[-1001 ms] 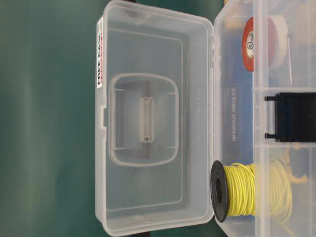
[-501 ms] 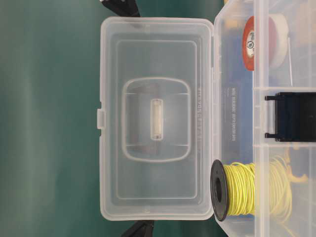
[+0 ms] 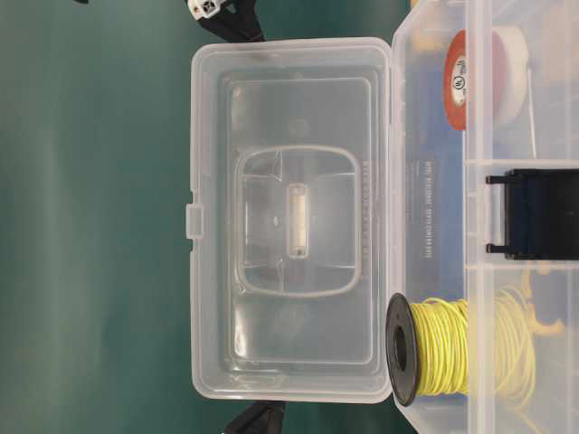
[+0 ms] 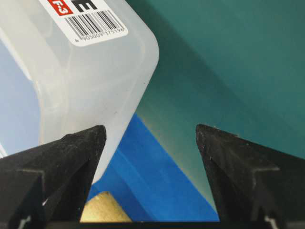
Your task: Open the tool box with both arms.
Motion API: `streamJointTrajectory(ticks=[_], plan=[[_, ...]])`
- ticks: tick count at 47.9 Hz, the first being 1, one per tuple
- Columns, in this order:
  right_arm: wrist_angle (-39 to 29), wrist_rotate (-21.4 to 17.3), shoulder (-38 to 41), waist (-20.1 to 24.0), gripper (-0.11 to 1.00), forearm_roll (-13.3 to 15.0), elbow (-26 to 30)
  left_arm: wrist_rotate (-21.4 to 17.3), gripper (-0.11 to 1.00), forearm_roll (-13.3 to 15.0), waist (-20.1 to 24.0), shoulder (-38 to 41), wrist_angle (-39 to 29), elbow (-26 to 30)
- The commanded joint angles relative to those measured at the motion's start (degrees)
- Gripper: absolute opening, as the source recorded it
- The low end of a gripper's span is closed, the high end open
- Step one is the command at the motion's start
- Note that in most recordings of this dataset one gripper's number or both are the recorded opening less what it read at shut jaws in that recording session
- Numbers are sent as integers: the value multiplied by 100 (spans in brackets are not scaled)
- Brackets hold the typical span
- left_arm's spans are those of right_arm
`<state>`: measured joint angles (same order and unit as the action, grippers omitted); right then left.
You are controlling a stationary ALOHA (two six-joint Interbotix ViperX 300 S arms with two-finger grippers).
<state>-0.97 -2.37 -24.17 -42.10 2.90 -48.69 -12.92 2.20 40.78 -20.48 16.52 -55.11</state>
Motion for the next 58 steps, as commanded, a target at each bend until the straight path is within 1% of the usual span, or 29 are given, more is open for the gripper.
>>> streamJointTrajectory(ticks=[1,6,15,22,30,40,45,48,53,54,58], plan=[[35,-9,-70,88,81,9,105,26,90,-18,-53,-97,18,246],[-44,-9,-264,9,81,9,-26,26,90,-18,26,-202,-88,149],[-229,-18,-756,-272,81,9,-316,26,90,-18,149,-536,-264,-114],[-396,-26,-1125,-325,81,0,-510,35,90,-18,237,-905,-334,-387],[-457,-44,-1266,-325,81,9,-624,44,90,-18,255,-1292,-360,-624],[-431,-88,-1125,-281,81,-9,-589,114,90,-18,229,-1406,-448,-686],[-422,-97,-1099,-35,81,-9,-580,211,90,-18,88,-1424,-527,-694],[-431,-114,-1099,272,81,-18,-589,237,90,-18,-97,-1450,-580,-712],[-457,-123,-1099,817,81,-18,-615,281,90,-18,-571,-1485,-633,-773],[-457,-123,-1099,993,81,-26,-615,299,90,-18,-668,-1494,-633,-782],[-457,-123,-1099,1468,81,-26,-633,334,90,-18,-1143,-1512,-668,-809]])
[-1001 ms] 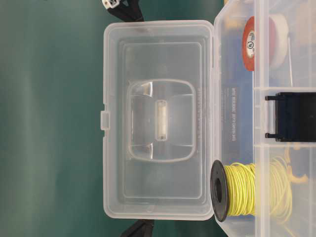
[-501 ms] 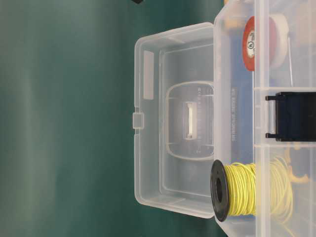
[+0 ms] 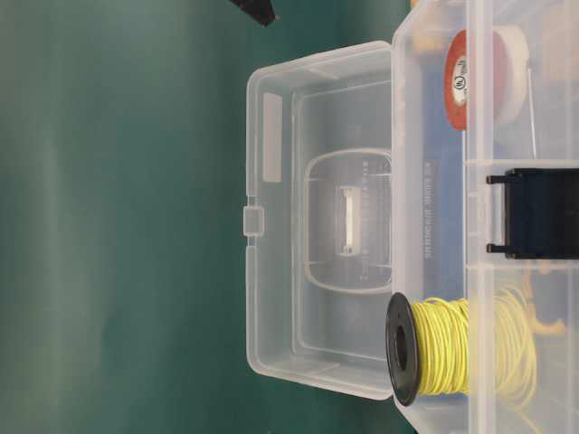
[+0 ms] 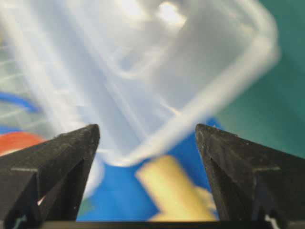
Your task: Open the tool box with both arms.
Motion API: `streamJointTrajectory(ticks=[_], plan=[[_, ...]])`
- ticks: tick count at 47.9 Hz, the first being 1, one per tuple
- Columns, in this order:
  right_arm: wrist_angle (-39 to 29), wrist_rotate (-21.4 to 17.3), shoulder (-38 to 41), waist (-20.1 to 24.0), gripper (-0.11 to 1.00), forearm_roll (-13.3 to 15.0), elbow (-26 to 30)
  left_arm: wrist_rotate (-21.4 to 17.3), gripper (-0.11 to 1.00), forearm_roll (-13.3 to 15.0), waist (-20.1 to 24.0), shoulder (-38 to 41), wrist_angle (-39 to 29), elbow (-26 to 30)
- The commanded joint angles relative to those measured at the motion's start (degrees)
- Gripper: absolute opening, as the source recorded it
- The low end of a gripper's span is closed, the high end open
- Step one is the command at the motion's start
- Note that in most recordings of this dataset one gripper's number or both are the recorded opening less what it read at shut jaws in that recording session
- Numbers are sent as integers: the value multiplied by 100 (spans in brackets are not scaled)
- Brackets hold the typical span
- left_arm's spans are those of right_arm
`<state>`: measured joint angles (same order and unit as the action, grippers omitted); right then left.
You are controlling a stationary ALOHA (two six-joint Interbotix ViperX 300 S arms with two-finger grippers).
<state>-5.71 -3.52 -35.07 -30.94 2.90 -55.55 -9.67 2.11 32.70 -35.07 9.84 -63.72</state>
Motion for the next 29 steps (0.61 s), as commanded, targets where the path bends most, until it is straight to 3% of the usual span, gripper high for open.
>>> streamJointTrajectory(ticks=[1,18,29], plan=[[18,-9,-9,475,81,-18,53,9,90,-9,-448,-53,-26,53],[-62,-18,0,2065,81,-35,9,105,90,0,-2206,-53,-123,26],[-70,-26,62,2522,81,-88,9,141,90,9,-2610,-62,-97,9]])
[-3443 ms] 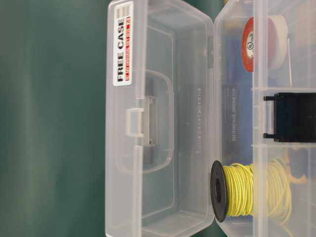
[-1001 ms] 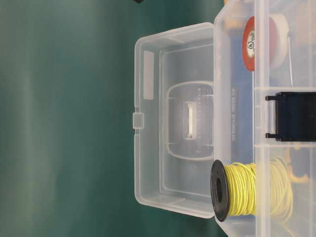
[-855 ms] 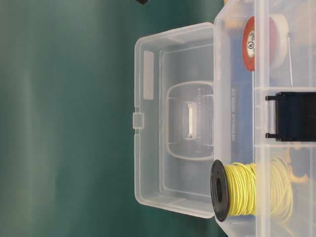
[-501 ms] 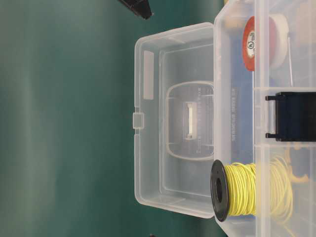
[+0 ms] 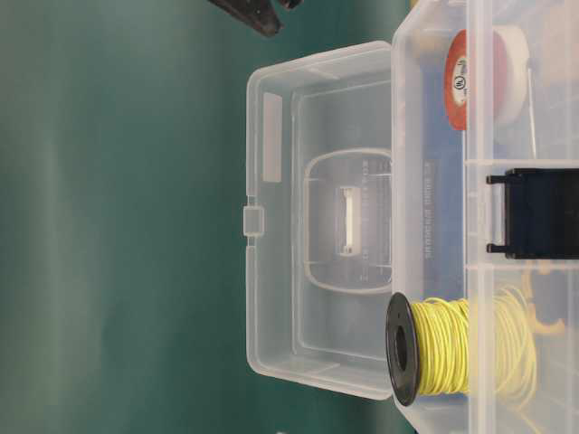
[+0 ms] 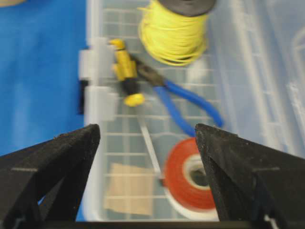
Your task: Open the tool box with both arms.
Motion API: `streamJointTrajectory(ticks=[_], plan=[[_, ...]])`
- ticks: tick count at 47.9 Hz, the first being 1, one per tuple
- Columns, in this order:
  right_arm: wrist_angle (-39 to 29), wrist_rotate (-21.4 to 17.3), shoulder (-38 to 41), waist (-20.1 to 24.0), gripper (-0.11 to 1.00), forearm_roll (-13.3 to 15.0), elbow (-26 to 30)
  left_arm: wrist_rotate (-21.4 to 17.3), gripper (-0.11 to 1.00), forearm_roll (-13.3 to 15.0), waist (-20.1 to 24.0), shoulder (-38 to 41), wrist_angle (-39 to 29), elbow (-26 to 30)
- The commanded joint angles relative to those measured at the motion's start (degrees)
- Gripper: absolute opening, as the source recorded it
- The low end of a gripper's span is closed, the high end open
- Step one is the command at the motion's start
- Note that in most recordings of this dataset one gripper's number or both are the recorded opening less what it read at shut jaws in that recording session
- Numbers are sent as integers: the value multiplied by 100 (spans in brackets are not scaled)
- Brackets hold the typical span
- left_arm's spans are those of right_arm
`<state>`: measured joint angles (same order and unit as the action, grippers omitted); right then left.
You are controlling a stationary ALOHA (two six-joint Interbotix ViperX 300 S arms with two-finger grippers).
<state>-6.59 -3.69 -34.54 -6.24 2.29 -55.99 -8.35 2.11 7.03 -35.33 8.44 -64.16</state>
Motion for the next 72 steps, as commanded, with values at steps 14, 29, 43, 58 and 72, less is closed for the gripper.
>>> streamJointTrajectory(ticks=[14,29,43,58,72], plan=[[-633,-18,-844,44,81,-62,-237,26,90,18,-53,-765,-88,-220],[-879,-202,-2443,35,81,-88,-1046,62,90,35,-53,-2057,-396,-870],[-888,-571,-2953,35,81,-88,-1503,396,90,26,-53,-2821,-905,-1274],[-888,-571,-2944,35,81,-70,-1503,404,90,26,-53,-2971,-932,-1424],[-888,-571,-2944,35,81,-70,-1503,404,90,26,-53,-2971,-932,-1424]])
